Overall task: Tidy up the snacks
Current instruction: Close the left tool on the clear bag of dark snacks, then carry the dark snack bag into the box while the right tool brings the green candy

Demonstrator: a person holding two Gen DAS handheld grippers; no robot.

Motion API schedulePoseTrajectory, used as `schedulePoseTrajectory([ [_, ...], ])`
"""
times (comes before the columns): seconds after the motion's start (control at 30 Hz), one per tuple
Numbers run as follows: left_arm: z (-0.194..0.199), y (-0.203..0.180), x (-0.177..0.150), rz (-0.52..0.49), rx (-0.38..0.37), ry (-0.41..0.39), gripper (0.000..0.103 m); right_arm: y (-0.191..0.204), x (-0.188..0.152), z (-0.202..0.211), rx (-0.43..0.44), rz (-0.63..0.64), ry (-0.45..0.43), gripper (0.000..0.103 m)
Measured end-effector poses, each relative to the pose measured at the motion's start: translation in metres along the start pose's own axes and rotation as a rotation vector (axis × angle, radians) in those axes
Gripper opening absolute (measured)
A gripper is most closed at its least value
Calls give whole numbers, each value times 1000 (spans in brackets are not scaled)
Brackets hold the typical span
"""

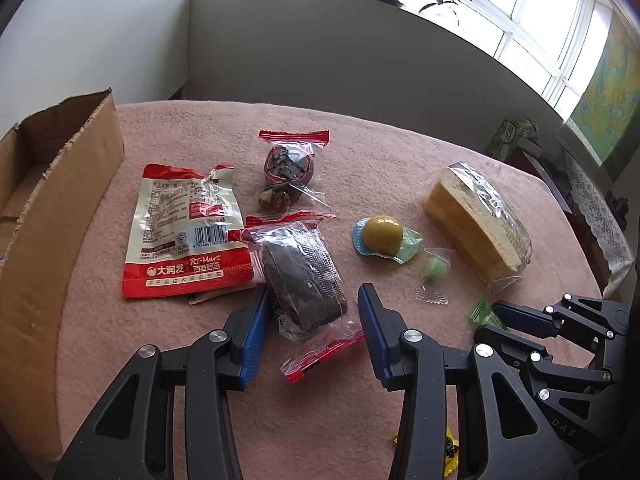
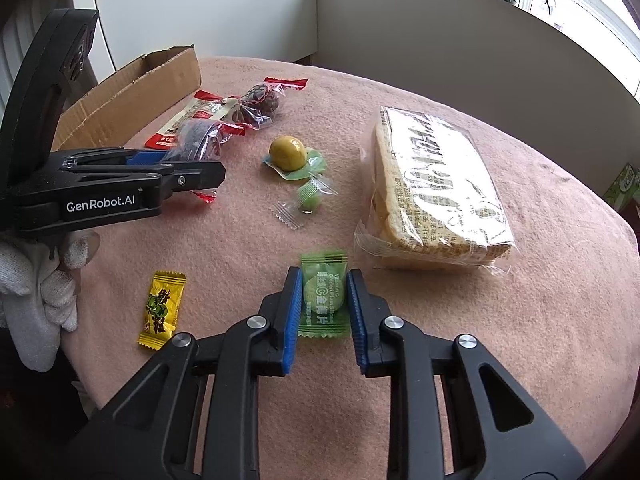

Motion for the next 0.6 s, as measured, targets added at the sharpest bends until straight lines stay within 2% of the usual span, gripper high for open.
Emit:
schedulePoseTrajectory([
  [0.23, 14, 11, 2, 9, 8, -43, 42, 0, 4, 10, 3, -24, -33, 23],
  [0.6, 62, 19, 14, 0, 3, -158, 42, 19, 38, 31, 23, -51, -121, 23],
])
Point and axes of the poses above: each gripper's, at about its wrist camera, not at the fingertips, and z roughly against the way its jaws point, y to its left, x to its top, the point moved 6 cm from there along -z, roughly the way its jaws point, and after that the axes turned 12 degrees about -y, right-handed, at the moved point
